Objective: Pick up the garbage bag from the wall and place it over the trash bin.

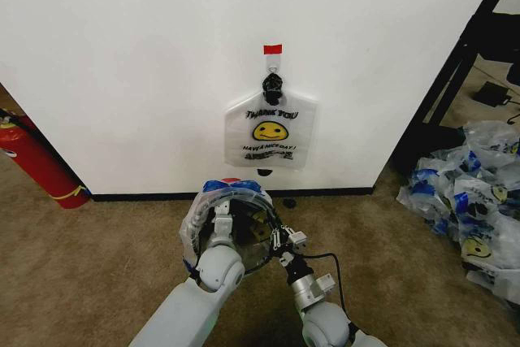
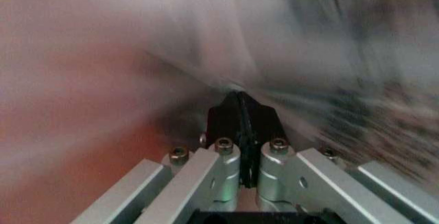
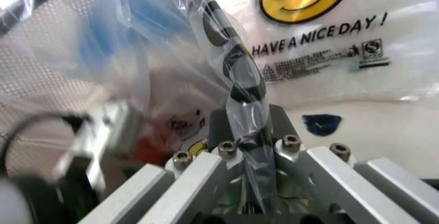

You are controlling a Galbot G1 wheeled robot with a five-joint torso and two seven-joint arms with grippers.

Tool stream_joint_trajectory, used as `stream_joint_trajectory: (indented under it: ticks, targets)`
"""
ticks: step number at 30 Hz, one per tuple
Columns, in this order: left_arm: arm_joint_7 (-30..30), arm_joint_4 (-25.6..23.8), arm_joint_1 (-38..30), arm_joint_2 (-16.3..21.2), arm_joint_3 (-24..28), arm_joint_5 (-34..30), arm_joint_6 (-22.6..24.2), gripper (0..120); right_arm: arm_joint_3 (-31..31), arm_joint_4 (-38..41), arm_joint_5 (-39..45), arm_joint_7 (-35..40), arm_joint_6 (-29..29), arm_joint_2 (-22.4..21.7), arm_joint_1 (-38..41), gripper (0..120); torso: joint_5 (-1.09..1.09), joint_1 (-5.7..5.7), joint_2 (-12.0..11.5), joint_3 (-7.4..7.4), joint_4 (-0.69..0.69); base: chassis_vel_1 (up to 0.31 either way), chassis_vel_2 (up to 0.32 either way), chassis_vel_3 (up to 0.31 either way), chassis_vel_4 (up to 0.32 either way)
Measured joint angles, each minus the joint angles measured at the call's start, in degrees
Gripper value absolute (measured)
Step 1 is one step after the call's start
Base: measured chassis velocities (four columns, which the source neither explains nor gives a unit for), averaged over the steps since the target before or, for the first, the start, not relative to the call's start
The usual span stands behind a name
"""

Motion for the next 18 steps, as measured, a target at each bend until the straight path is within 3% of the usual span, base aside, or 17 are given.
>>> stream_joint_trajectory:
  ticks: [18]
  targets:
    - [1.0,-2.1,-2.0,0.0,0.1,-1.4,0.3,0,-0.7,0.3,-1.5,-3.2,0.3,-0.3,-2.8,0,0.0,0.0,0.0,0.0,-0.01,0.0,0.0,0.0,0.0]
